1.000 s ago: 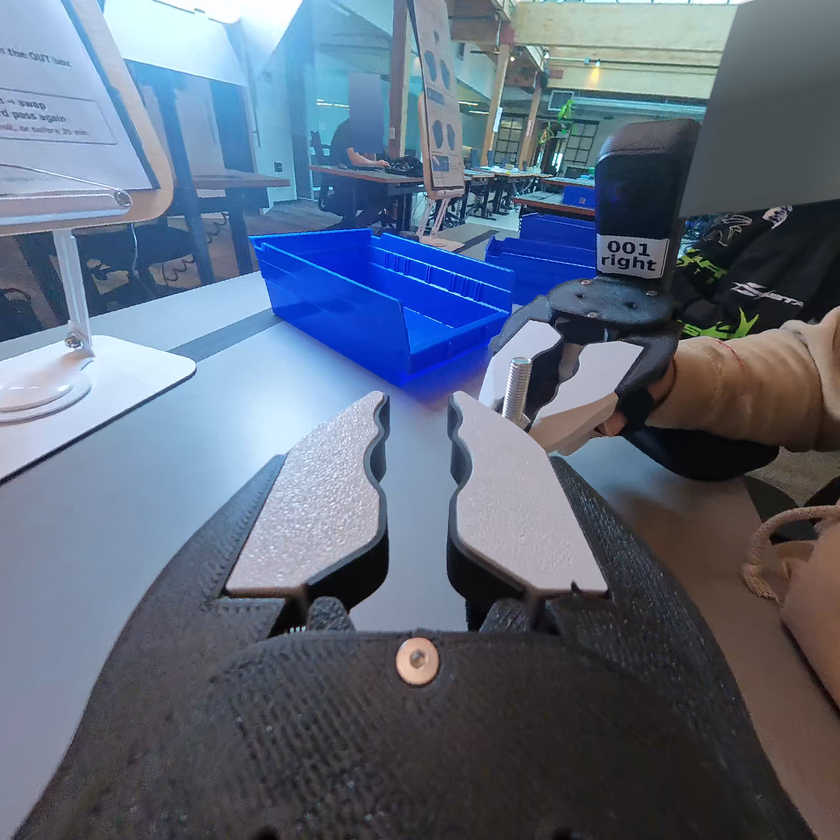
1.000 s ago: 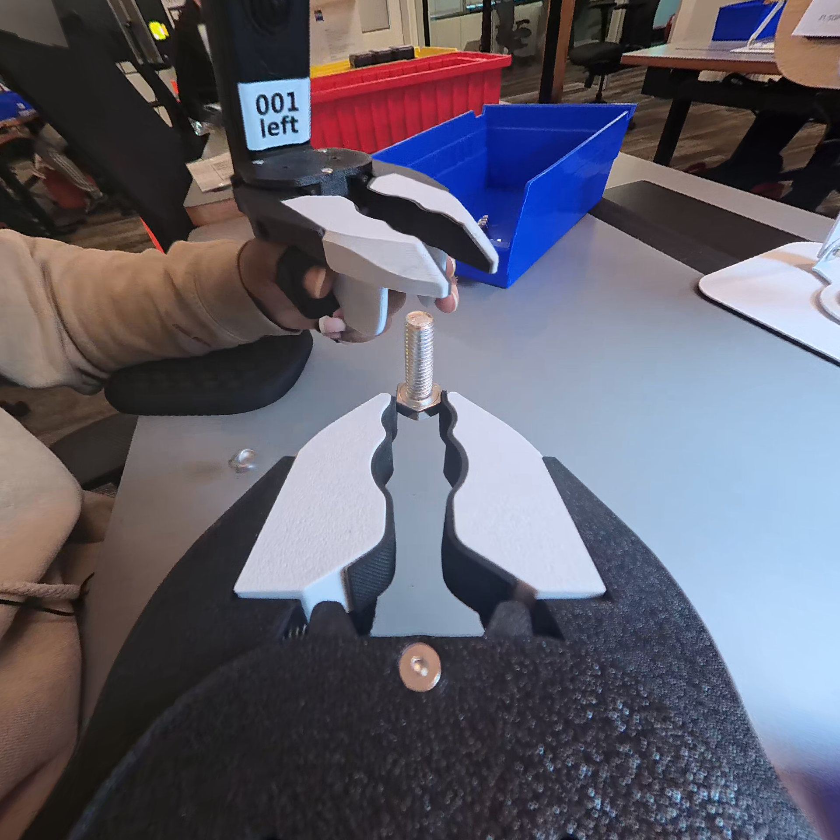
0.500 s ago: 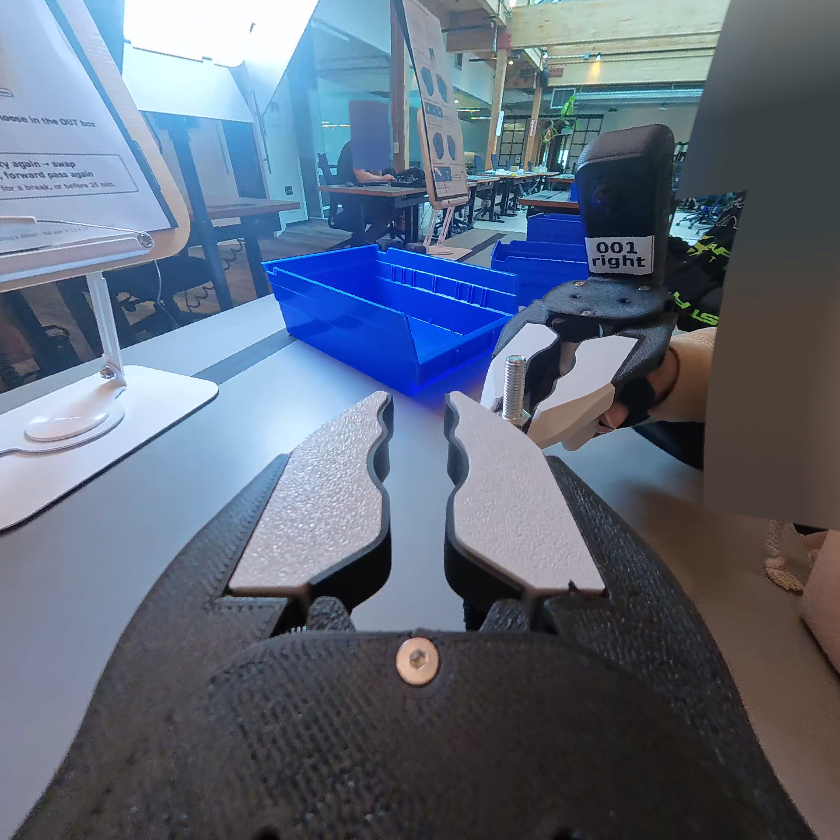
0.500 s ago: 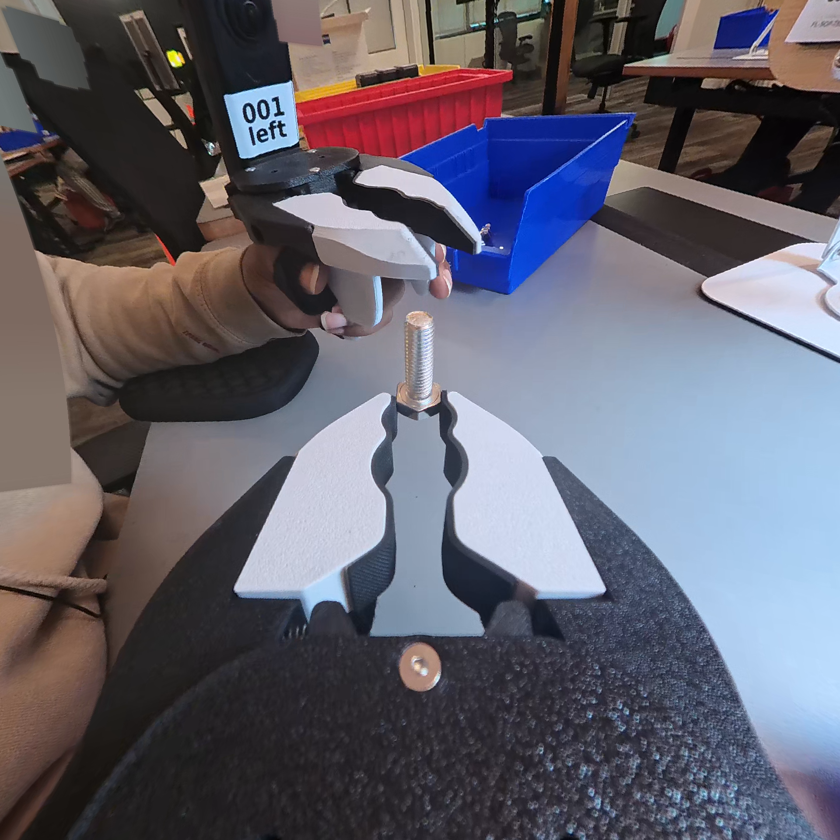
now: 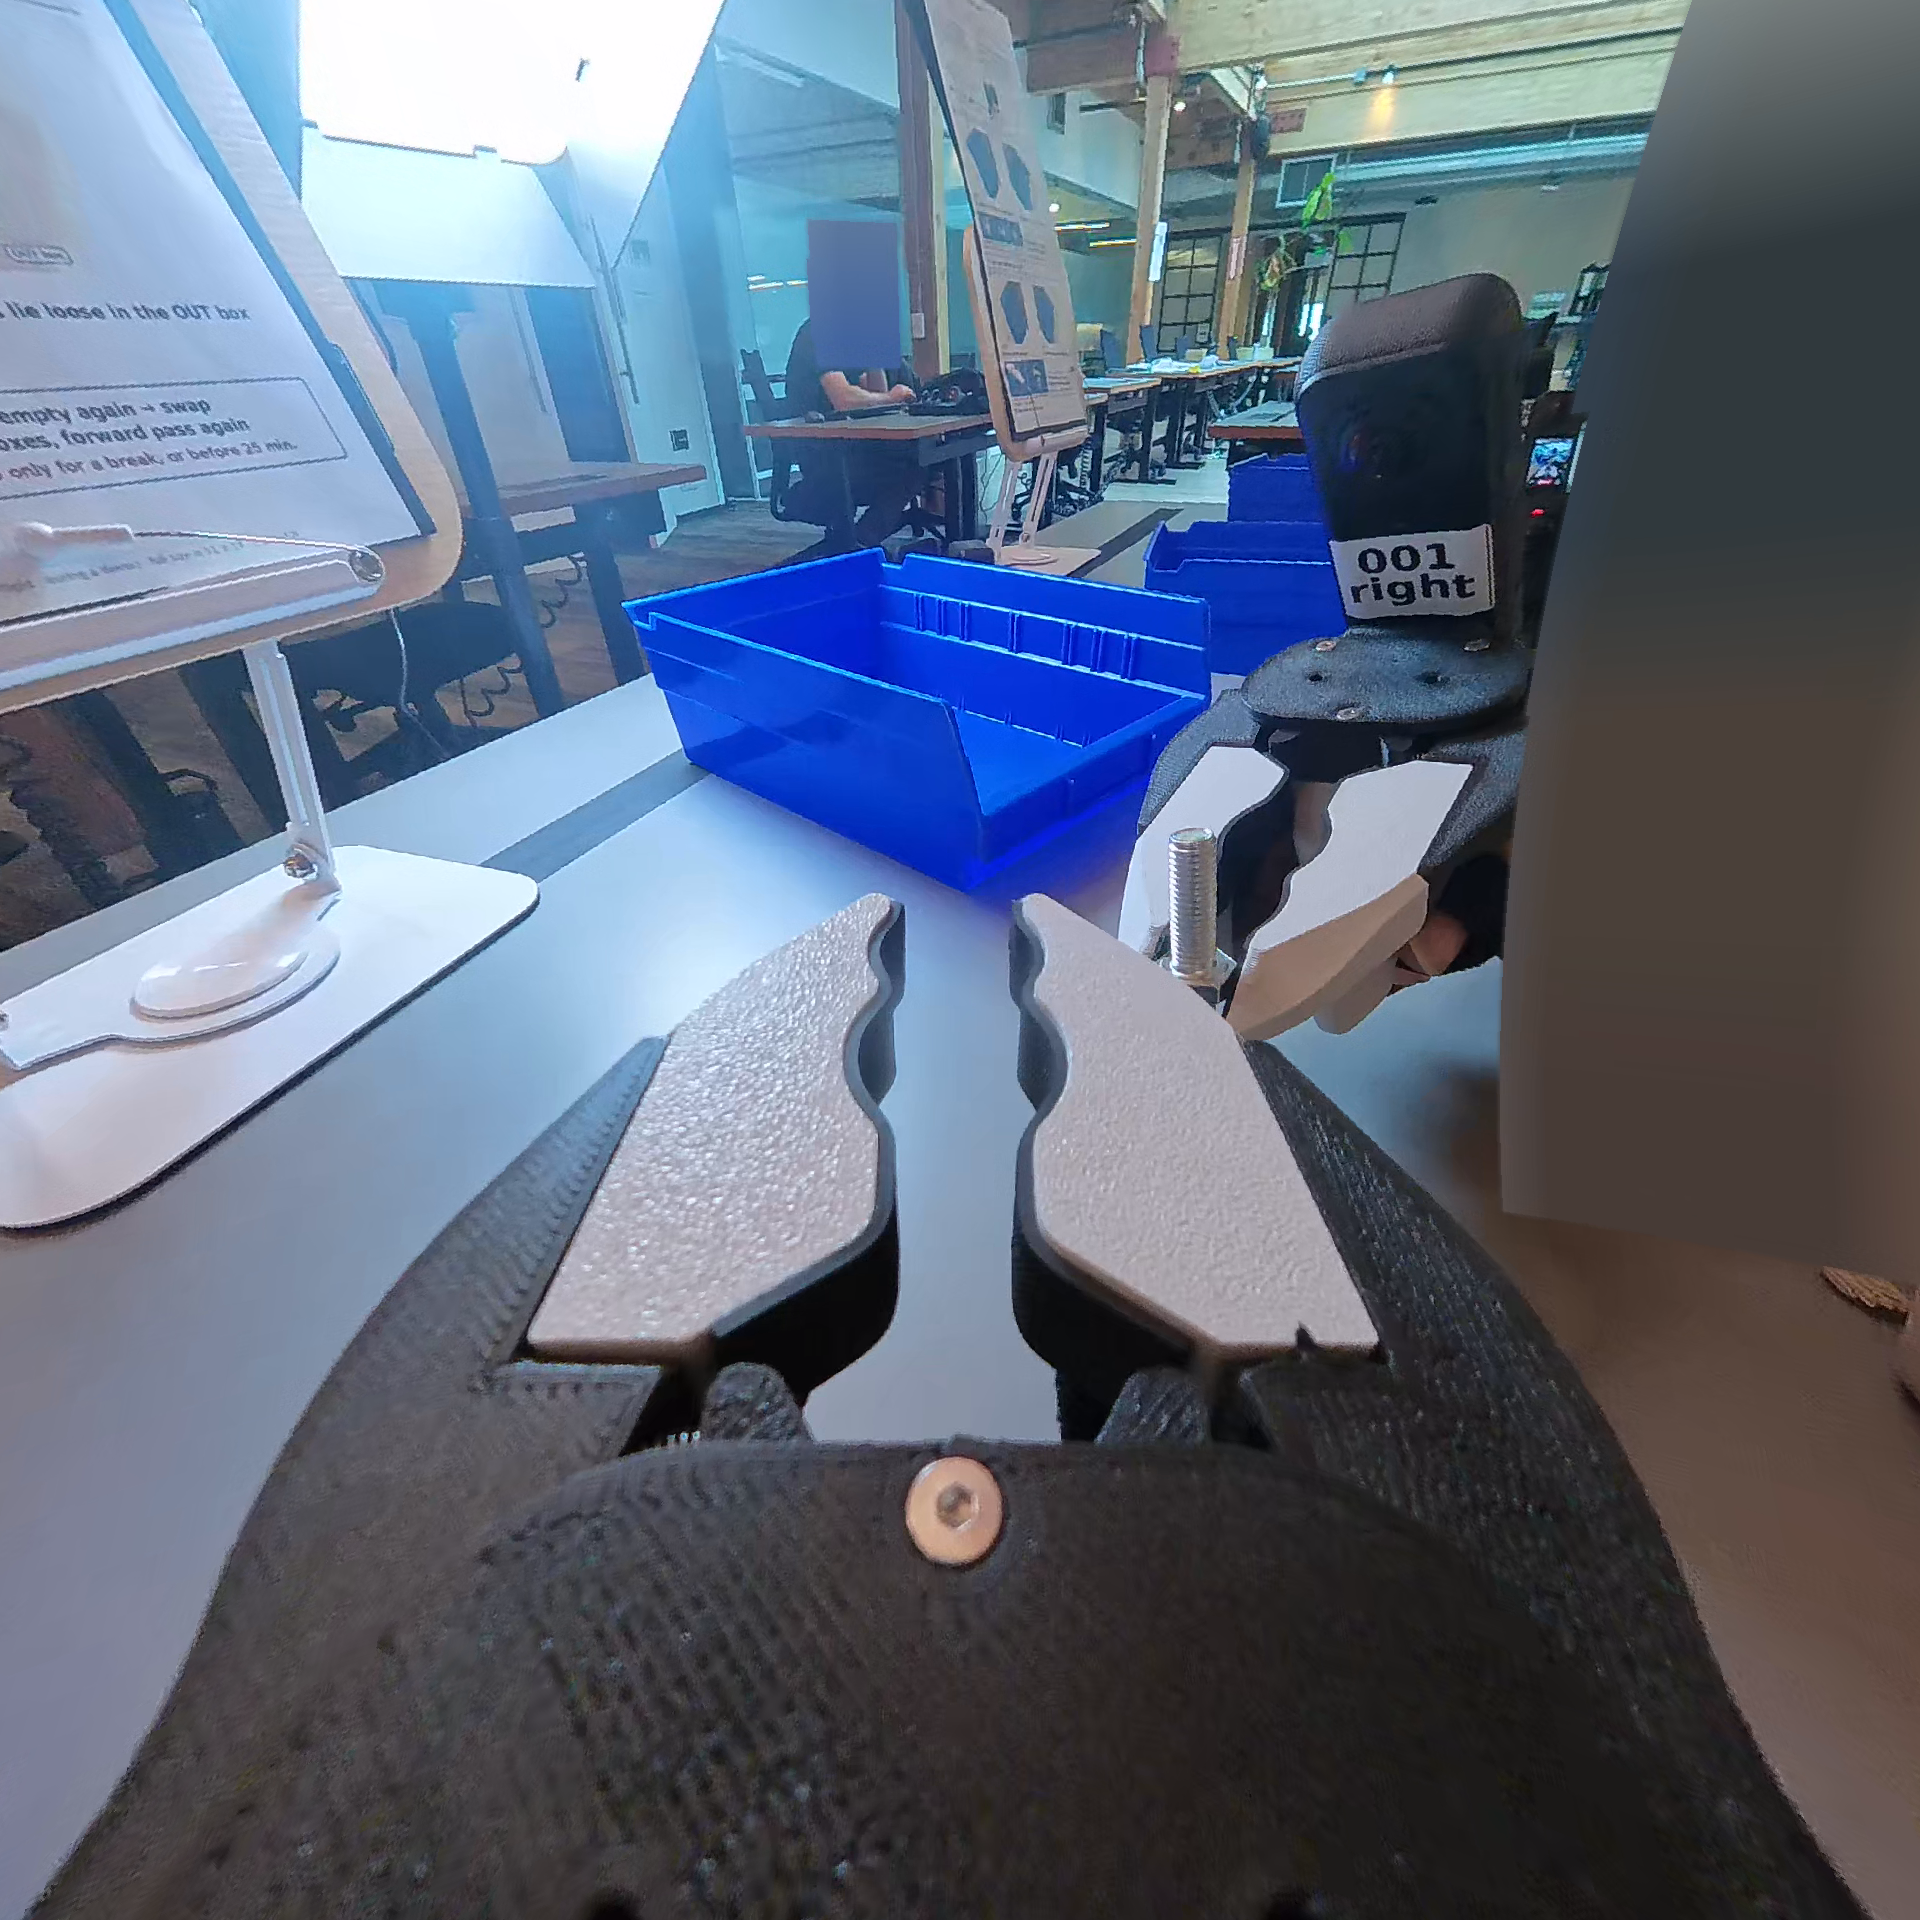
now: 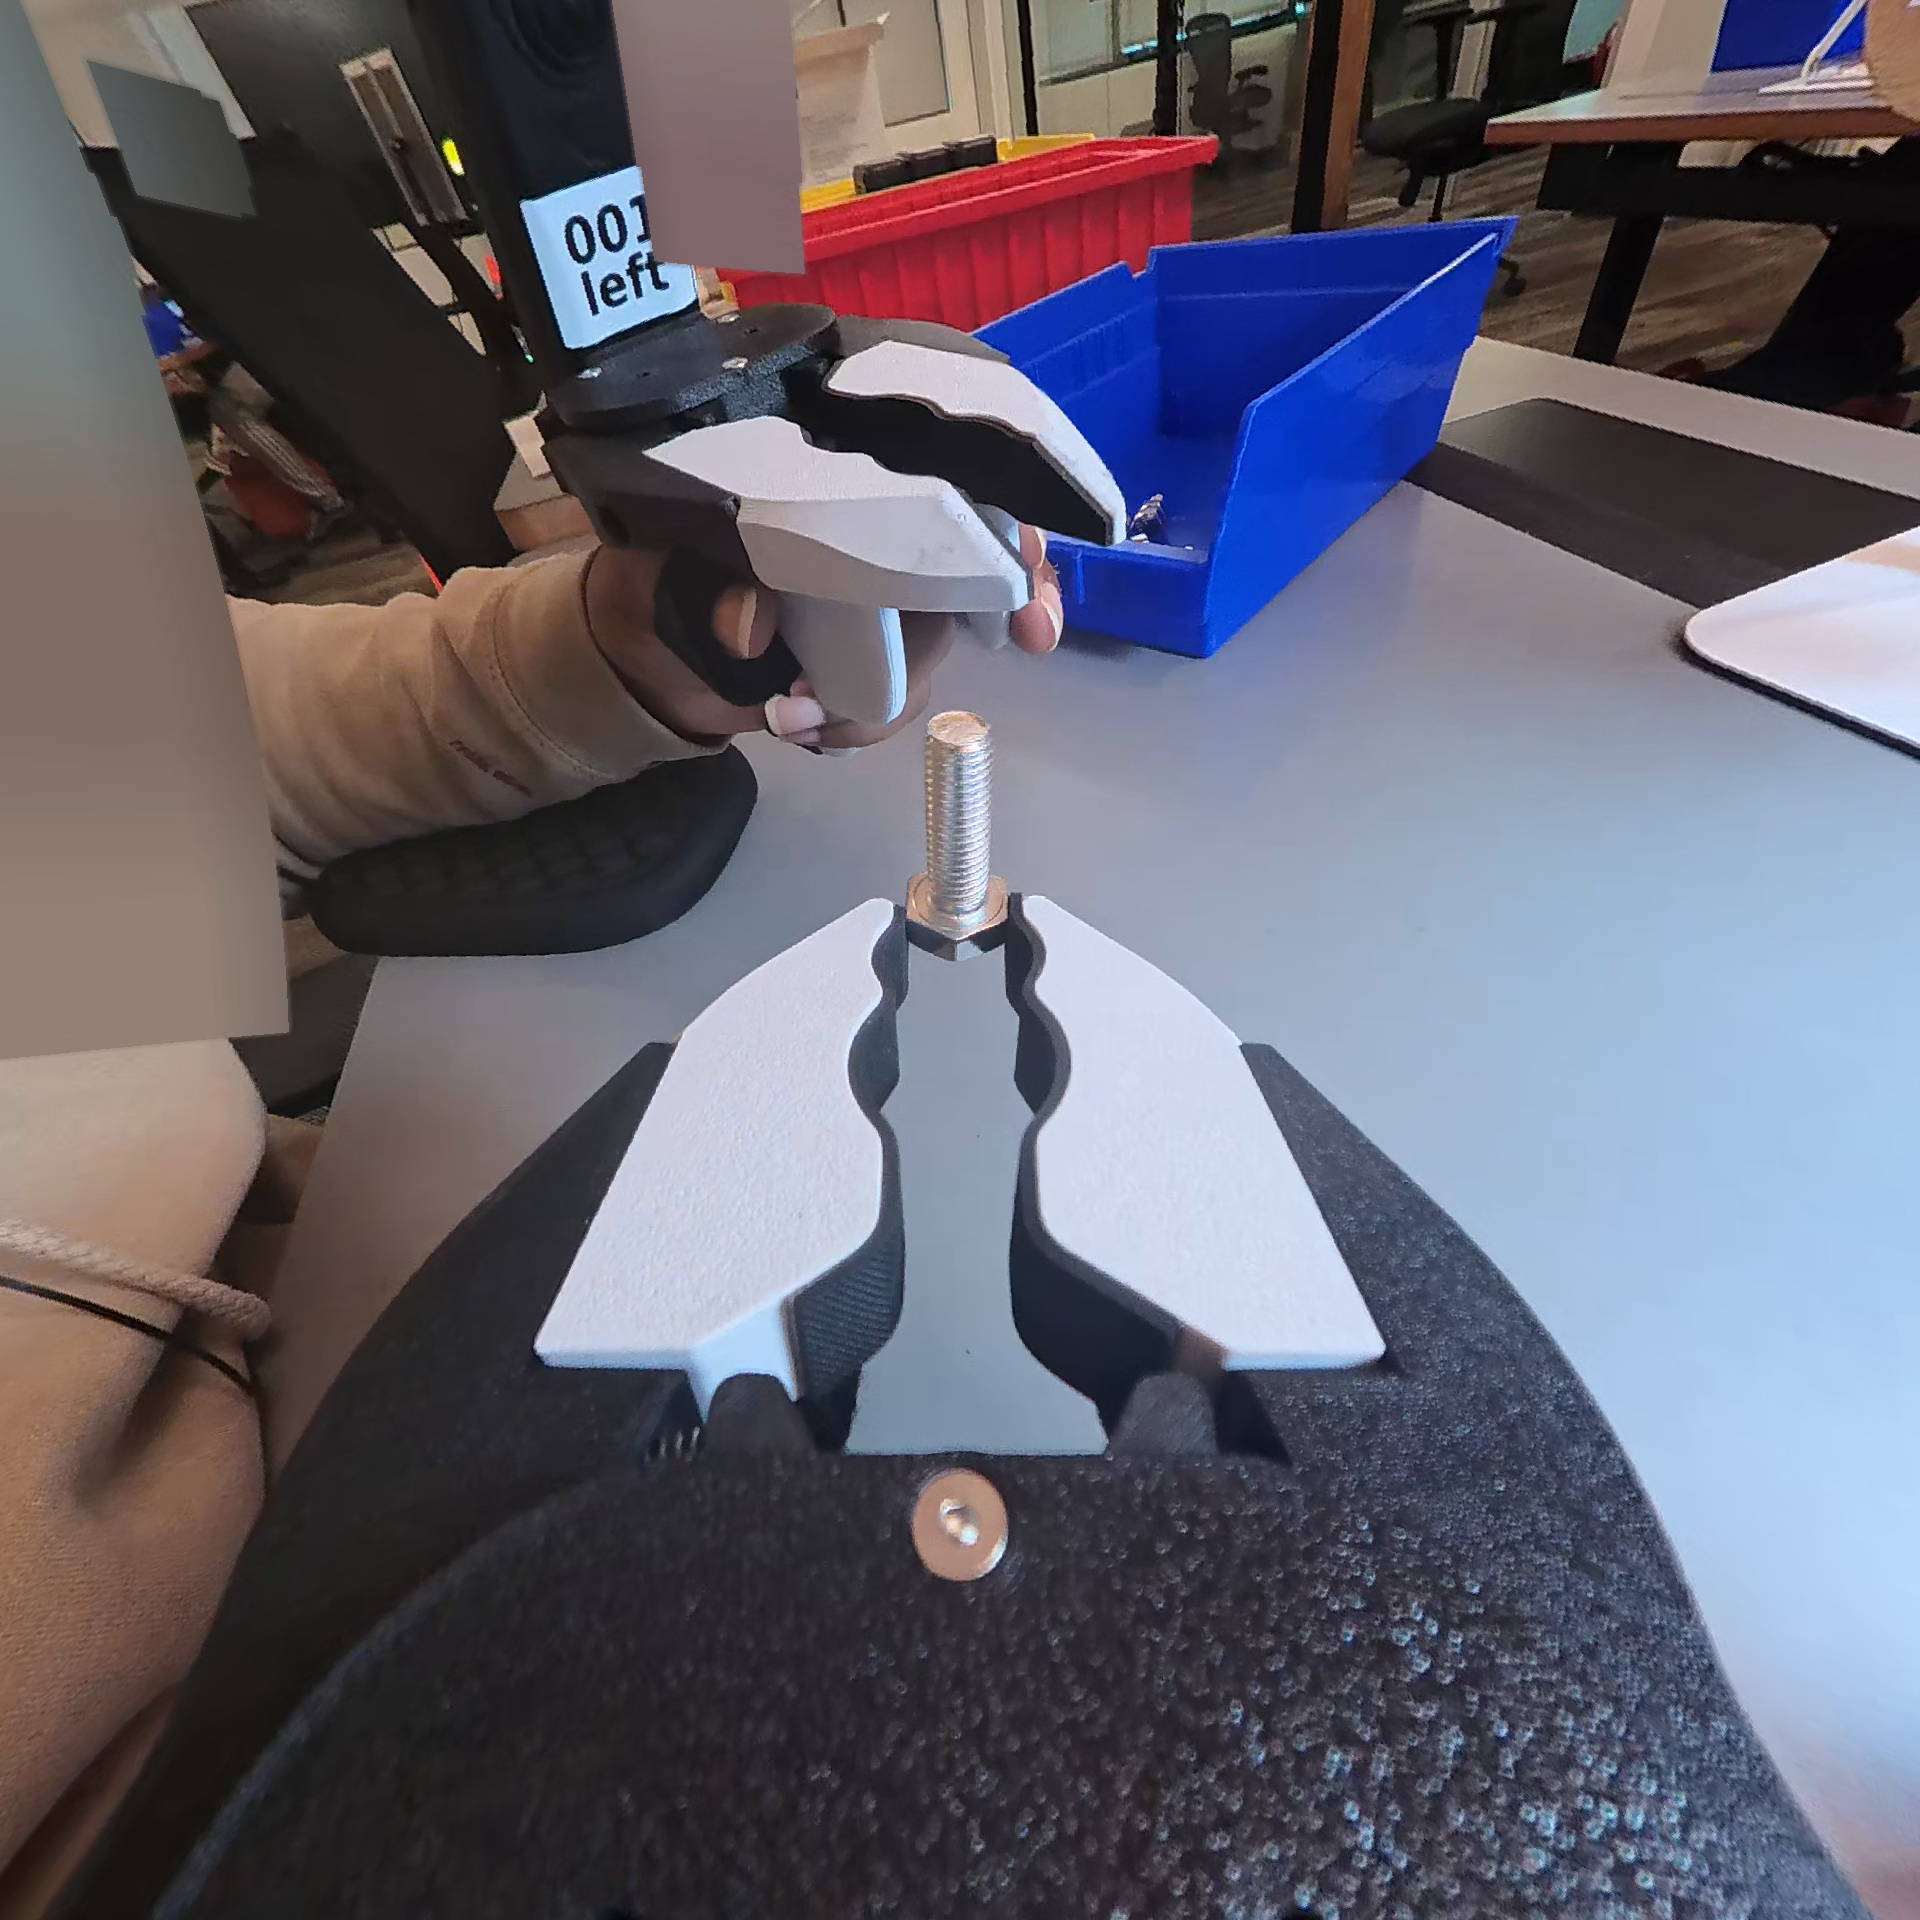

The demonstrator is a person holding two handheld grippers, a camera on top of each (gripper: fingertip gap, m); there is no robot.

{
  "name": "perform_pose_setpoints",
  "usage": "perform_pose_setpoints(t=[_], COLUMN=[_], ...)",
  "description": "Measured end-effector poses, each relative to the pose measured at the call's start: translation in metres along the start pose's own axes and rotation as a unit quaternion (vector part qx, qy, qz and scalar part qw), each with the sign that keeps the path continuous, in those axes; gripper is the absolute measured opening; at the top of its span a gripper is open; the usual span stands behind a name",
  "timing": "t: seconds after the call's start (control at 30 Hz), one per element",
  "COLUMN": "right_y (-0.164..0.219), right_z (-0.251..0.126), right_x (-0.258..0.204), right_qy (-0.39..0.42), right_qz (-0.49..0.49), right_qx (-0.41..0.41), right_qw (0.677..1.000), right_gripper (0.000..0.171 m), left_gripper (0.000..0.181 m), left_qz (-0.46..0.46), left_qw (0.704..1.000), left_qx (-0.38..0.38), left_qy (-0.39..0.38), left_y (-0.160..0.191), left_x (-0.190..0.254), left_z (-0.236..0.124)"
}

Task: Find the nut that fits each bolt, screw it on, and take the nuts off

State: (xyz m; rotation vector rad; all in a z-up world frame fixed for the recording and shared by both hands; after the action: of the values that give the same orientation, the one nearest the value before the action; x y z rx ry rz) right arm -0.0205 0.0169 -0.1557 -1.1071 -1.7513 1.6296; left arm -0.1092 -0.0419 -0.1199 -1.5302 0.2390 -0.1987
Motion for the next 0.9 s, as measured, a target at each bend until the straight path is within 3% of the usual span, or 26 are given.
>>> perform_pose_setpoints(t=[0.33, 0.57, 0.73, 0.9], right_y=[0.0, -0.019, -0.041, -0.078], right_z=[0.001, -0.013, -0.036, -0.1], right_x=[0.0, 0.011, 0.034, 0.091], right_qy=[-0.002, 0.039, 0.101, 0.269], right_qz=[0.002, -0.015, -0.027, -0.041], right_qx=[0.004, 0.045, 0.072, 0.05], right_qw=[1.0, 0.998, 0.992, 0.961], right_gripper=[0.018, 0.018, 0.018, 0.018], left_gripper=[0.018, 0.018, 0.018, 0.017], left_qz=[0.02, 0.027, 0.026, 0.025], left_qw=[1.0, 1.0, 1.0, 1.0], left_qx=[-0.004, 0.007, 0.001, -0.004], left_qy=[-0.008, -0.013, -0.01, -0.005], left_y=[0.006, 0.001, 0.004, 0.006], left_x=[-0.007, -0.007, -0.006, -0.002], left_z=[-0.003, -0.005, -0.004, -0.002])
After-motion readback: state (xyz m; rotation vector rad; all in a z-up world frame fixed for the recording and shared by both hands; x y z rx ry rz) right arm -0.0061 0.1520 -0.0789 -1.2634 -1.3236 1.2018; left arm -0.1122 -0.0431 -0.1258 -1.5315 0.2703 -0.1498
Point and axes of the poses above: each gripper's, where its closed fingertips meet, z out along the fingers, y out of its underside, x = y × z across the jaws, the point moved 4 cm from there along -z, back along the fingers, and after that the axes turned 5 degrees about x, right-handed, at the moved point
